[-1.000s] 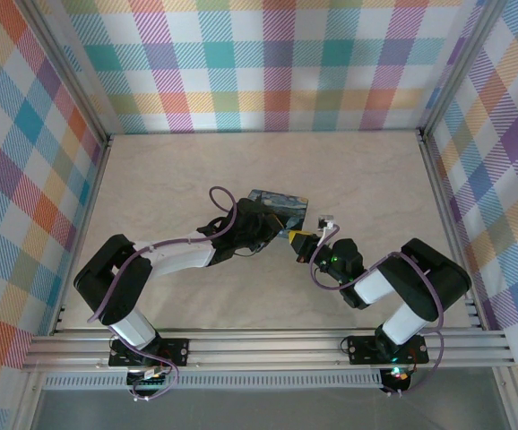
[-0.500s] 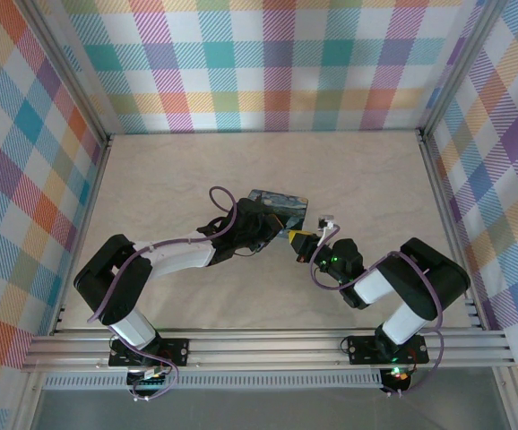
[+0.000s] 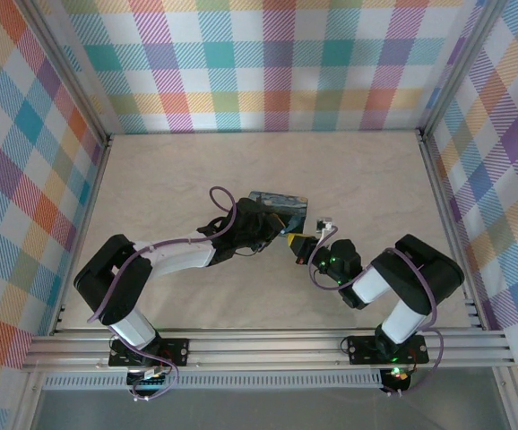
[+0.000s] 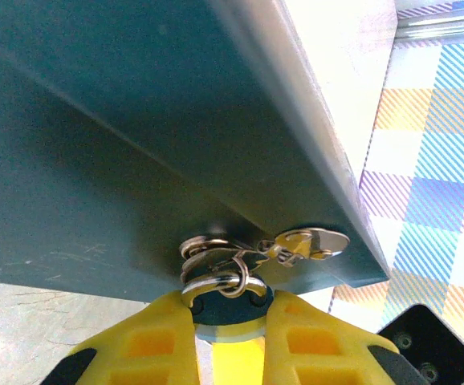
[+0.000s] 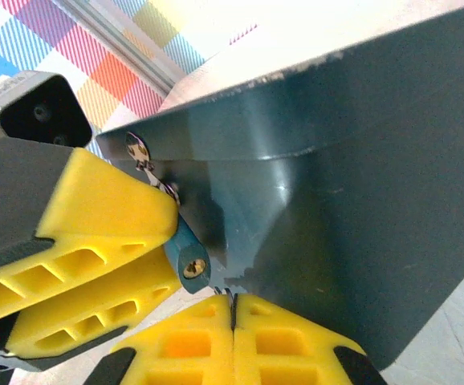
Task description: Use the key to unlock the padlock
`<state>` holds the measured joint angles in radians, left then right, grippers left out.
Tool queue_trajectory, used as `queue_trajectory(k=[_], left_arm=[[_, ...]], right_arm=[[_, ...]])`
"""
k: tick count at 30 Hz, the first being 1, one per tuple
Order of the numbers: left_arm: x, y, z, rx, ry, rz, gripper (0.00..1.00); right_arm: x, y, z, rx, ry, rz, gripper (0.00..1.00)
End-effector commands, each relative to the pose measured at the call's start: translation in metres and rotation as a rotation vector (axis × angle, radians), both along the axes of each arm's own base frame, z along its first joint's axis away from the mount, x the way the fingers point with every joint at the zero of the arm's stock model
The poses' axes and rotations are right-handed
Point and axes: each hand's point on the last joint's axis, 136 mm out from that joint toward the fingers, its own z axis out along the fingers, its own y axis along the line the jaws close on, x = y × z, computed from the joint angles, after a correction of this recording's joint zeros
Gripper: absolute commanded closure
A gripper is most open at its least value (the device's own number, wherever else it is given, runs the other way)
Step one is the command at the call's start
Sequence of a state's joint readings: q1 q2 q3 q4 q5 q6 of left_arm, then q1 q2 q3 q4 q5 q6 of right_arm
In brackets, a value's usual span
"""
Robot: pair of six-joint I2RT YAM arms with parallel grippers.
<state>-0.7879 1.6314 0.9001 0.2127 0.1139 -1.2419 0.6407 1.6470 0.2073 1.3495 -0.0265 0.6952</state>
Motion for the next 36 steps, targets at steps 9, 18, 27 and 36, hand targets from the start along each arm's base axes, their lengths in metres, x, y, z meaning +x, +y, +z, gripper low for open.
queue_trajectory(k=[9, 18, 27, 36], left_arm=[[0.003, -0.017, 0.037, -0.095, -0.056, -0.018, 0.82], [0.003, -0.016, 0.036, -0.115, -0.043, 0.006, 0.82], [0.003, -0.016, 0.035, -0.122, -0.038, 0.011, 0.82], [0.003, -0.018, 0.034, -0.124, -0.033, 0.007, 0.82]], right_arm=[[0.002, -0.019, 0.031, 0.073, -0.072, -0.058, 1.00], [0.004, -0.013, 0.032, 0.090, -0.061, -0.038, 1.00], [0.005, -0.010, 0.035, 0.103, -0.061, -0.026, 1.00], [0.007, -0.008, 0.038, 0.109, -0.068, -0.025, 1.00]])
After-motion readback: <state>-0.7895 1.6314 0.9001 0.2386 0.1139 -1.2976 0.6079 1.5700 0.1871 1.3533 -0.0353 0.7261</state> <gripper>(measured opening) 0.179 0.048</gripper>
